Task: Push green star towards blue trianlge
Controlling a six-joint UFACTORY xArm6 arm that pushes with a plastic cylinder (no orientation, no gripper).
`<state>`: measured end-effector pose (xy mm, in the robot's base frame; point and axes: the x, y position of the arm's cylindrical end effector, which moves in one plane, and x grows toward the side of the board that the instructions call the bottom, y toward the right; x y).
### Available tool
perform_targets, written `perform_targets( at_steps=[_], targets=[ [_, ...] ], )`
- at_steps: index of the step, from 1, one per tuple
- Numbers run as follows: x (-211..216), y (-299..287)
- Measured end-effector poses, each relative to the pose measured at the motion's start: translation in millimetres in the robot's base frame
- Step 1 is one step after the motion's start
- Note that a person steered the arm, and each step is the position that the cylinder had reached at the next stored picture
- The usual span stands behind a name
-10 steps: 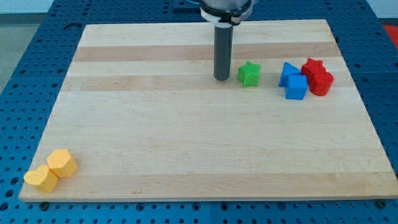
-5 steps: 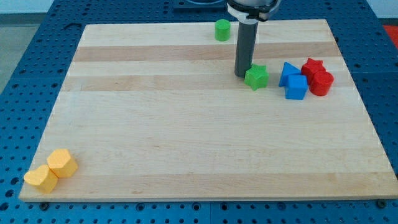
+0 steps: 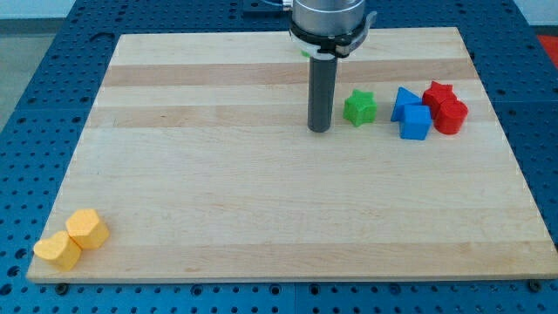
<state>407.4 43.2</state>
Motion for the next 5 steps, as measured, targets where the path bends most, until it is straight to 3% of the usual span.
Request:
perform_targets(
  at_steps=[5],
  targets=[
    [-17,25]
  ],
)
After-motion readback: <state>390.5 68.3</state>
